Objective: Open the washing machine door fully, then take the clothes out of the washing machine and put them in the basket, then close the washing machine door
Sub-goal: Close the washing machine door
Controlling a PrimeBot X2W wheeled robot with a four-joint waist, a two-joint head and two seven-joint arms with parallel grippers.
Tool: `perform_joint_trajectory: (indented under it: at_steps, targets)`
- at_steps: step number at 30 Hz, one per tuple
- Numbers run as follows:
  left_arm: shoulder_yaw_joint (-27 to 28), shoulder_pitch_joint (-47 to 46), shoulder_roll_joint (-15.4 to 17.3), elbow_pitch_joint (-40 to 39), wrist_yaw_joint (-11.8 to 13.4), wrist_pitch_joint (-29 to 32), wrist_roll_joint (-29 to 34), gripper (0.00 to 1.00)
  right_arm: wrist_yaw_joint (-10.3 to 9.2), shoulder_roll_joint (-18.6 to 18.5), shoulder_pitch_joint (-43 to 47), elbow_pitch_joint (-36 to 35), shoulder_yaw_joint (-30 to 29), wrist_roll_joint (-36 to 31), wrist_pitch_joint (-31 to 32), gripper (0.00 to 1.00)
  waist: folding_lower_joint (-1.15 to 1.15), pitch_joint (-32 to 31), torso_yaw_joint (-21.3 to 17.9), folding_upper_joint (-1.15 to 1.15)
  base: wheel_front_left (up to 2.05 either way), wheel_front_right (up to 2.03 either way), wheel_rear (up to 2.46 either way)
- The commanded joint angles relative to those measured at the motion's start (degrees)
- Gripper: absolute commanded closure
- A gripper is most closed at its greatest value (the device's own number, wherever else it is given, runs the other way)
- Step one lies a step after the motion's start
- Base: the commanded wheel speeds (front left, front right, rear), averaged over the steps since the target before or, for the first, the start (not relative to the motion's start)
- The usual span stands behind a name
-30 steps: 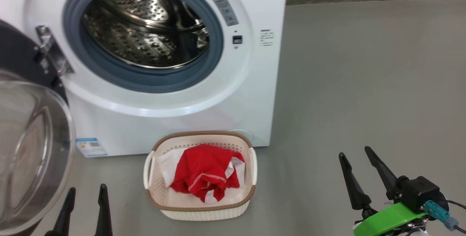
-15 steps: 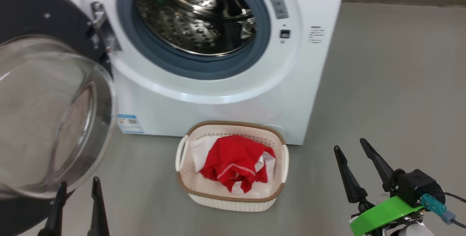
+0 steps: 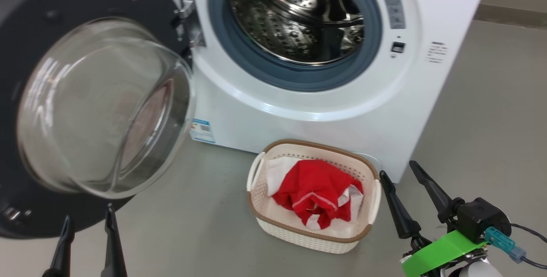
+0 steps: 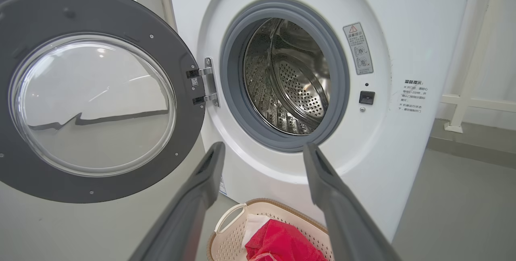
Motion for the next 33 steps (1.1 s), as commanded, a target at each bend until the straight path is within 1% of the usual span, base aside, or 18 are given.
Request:
perform_joint_trajectory:
  at_steps: [1,7,12,19,28,29,30,31,33]
  targets:
    - [1.75,-1.02,0.35,-1.85,0.43,-0.69,0.28,0.0,0.19,-0.52,-2.29,-1.66,1.41,0.74,-0.37,0.0,0.0,-0.15,2.85,0.0,0.0,0.0,0.0]
    - [1.91,-0.67,0.35,-0.87,1.19,-0.69,-0.82,0.0,0.19,-0.4,-1.51,-1.43,1.31,0.94,-0.37,0.0,0.0,-0.48,5.87,0.0,0.0,0.0,0.0]
    - [2.0,-0.42,0.36,-0.72,1.35,-0.69,-0.99,0.0,0.19,-0.36,-1.29,-1.34,1.57,0.98,-0.37,0.0,0.0,-0.65,7.34,0.0,0.0,0.0,0.0]
    - [2.07,-0.3,0.46,-0.73,1.36,-0.69,-0.9,0.0,0.19,-0.39,-1.15,-1.18,1.71,1.1,-0.37,0.0,0.0,-1.07,8.05,0.0,0.0,0.0,0.0]
    - [2.34,-0.19,0.45,-1.01,1.5,-0.69,-1.1,0.0,0.19,-0.82,-1.12,-0.97,2.22,1.43,-0.37,0.0,0.0,-1.22,7.78,0.0,0.0,0.0,0.0]
    - [2.36,-0.26,0.45,-1.05,1.5,-0.69,-1.16,0.12,0.19,-0.86,-1.1,-0.94,2.25,1.46,-0.37,0.0,0.0,-1.23,7.71,0.0,0.0,0.0,0.0]
    - [2.5,-0.46,0.45,-1.32,1.55,-0.69,-1.2,0.59,0.19,-0.88,-1.07,-0.89,2.28,1.49,-0.37,0.0,0.0,-1.26,7.62,0.0,0.0,0.0,0.0]
    - [2.66,-0.7,0.46,-1.48,1.63,-0.69,-1.25,1.0,0.19,-0.91,-1.04,-0.84,2.3,1.53,-0.37,0.0,0.0,-1.24,7.54,0.0,0.0,0.0,0.0]
    - [3.2,-1.89,0.63,-1.83,2.05,-0.69,-1.46,1.0,0.19,-0.99,-0.99,-0.76,2.23,1.62,-0.37,0.0,0.0,-1.16,7.45,0.0,0.0,0.0,0.0]
